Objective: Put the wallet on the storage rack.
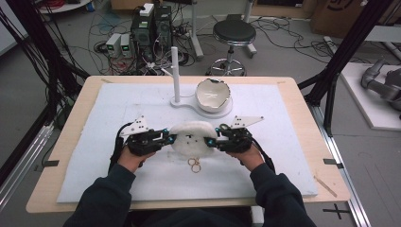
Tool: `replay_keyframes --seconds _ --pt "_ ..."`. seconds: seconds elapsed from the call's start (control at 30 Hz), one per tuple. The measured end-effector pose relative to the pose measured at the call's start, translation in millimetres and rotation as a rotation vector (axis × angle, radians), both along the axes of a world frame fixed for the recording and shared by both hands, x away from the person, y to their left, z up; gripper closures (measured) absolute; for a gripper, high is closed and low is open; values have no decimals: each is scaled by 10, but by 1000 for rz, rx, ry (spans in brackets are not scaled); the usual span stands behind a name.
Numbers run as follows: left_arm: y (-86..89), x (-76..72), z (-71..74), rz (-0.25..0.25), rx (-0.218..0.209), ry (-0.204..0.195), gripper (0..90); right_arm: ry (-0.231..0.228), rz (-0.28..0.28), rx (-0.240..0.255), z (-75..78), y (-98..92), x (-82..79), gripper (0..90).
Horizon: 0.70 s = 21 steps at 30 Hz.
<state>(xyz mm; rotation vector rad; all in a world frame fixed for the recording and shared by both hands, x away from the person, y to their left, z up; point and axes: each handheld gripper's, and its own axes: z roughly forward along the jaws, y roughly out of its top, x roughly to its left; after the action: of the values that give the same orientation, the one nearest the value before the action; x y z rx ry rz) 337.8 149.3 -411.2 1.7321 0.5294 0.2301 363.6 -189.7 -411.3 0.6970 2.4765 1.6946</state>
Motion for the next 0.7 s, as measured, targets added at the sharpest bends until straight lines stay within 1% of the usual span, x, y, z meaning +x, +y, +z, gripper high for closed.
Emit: replay_keyframes --seconds 0.03,0.07,0.1,0.13,0.17,0.2,0.23,0.27,0.3,0.33,0.37,0.4,0.43,0.5,0.53,0.57,0.6,0.63,0.67,0.7 --pt "-18 -14 4 -9 4 -15 793 7 1 -2 -4 12 6 530" --pt "-33 -23 8 -13 10 -22 795 11 9 -6 -15 33 10 568" --pt "-36 -22 8 -5 18 -23 794 19 32 -15 -25 49 12 683" --pt "-36 -22 8 -5 18 -23 785 19 32 -15 -25 49 12 683" --pt "-30 4 0 60 23 12 742 7 45 -18 -15 60 11 744" --pt "-30 4 0 60 23 12 675 -7 41 -22 8 68 8 757" --pt "-9 31 -9 116 40 35 595 -15 31 -28 25 70 6 763" --pt "-9 31 -9 116 40 35 529 -15 31 -28 25 70 6 763" --pt "16 47 -11 143 45 52 495 -39 -1 -36 64 57 22 764" --pt "47 56 -10 169 43 60 464 -46 -11 -36 84 44 37 764" --pt "118 69 1 208 34 52 450 -53 -25 -37 108 31 53 763" --pt "118 69 1 208 34 52 437 -53 -25 -37 108 31 53 763" --pt "193 77 11 249 35 45 414 -83 -61 -51 180 4 94 763" --pt "221 81 14 259 40 43 393 -113 -84 -72 248 -5 126 763" --pt "290 91 15 289 39 42 381 -131 -94 -86 289 -8 143 763" --pt "326 96 18 300 37 40 370 -152 -105 -102 333 -11 166 763" --pt "326 96 18 300 37 40 368 -152 -105 -102 333 -11 166 763" --pt "361 97 23 311 31 41 368 -159 -115 -112 377 -12 186 763" --pt "396 99 27 321 27 37 364 -178 -128 -123 423 -17 206 763" --pt "431 102 32 333 26 34 343 -200 -147 -142 524 -34 257 763"
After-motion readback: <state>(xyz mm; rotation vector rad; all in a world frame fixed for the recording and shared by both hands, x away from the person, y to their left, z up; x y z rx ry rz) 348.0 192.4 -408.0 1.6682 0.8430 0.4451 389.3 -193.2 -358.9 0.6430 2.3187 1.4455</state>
